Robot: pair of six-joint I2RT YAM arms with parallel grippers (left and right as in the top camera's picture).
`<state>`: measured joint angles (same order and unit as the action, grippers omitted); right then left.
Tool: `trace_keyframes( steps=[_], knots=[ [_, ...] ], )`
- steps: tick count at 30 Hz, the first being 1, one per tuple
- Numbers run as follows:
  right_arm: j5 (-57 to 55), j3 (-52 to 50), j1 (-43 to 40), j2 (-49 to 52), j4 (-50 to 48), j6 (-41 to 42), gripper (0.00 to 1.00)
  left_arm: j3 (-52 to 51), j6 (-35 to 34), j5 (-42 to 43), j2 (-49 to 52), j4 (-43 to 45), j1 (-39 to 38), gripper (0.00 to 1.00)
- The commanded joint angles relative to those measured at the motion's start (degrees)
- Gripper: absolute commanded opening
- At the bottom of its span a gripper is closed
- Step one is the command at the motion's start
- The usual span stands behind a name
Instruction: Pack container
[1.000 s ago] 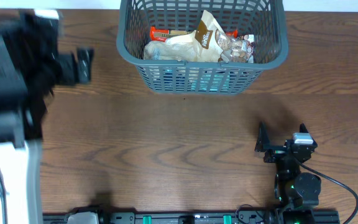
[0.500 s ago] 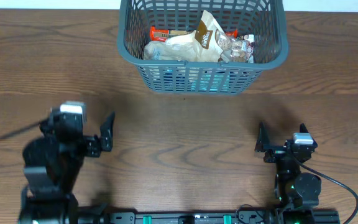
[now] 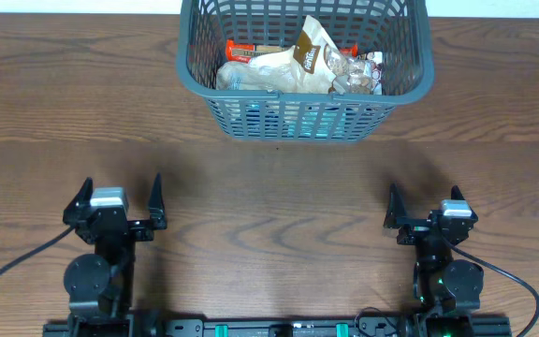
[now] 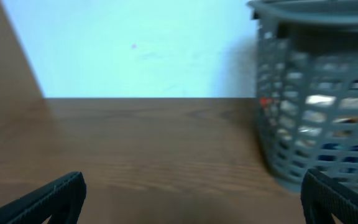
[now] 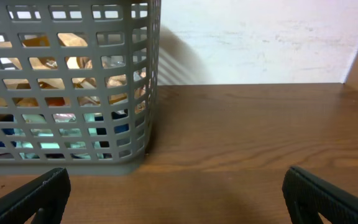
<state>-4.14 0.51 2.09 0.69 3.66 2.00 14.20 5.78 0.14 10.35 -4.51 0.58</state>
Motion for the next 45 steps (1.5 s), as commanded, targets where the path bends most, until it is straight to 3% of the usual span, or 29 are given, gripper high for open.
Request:
trace_keyframes(
  steps=[1,9,16,25,33,45],
  knots=[
    [-0.35,-0.2,-0.52,-0.37,0.22,0.72,0.99,-2.91,-0.55,-6.95,-3.58,0.42,-0.13,0.99],
    [-0.33,-0.2,-0.5,-0.37,0.22,0.72,0.99,-9.92,-2.01,-7.96,-10.27,0.44,-0.15,0.99],
    [-0.33,-0.2,-0.52,-0.37,0.22,0.72,0.99,-11.5,-6.82,-7.5,-10.23,-1.09,-0.17,0.99],
    [-0.33,-0.2,-0.5,-0.37,0.22,0.72,0.99,-13.62,-6.95,-3.21,-10.21,-0.26,-0.17,0.99],
    [-0.35,-0.2,-0.52,-0.37,0.22,0.72,0.99,-13.66,-1.55,7.45,-10.21,0.37,-0.2,0.99],
    [-0.33,-0.2,-0.52,-0.37,0.22,0.72,0.99,-13.66,1.51,8.44,-10.21,0.52,-0.2,0.99]
  ],
)
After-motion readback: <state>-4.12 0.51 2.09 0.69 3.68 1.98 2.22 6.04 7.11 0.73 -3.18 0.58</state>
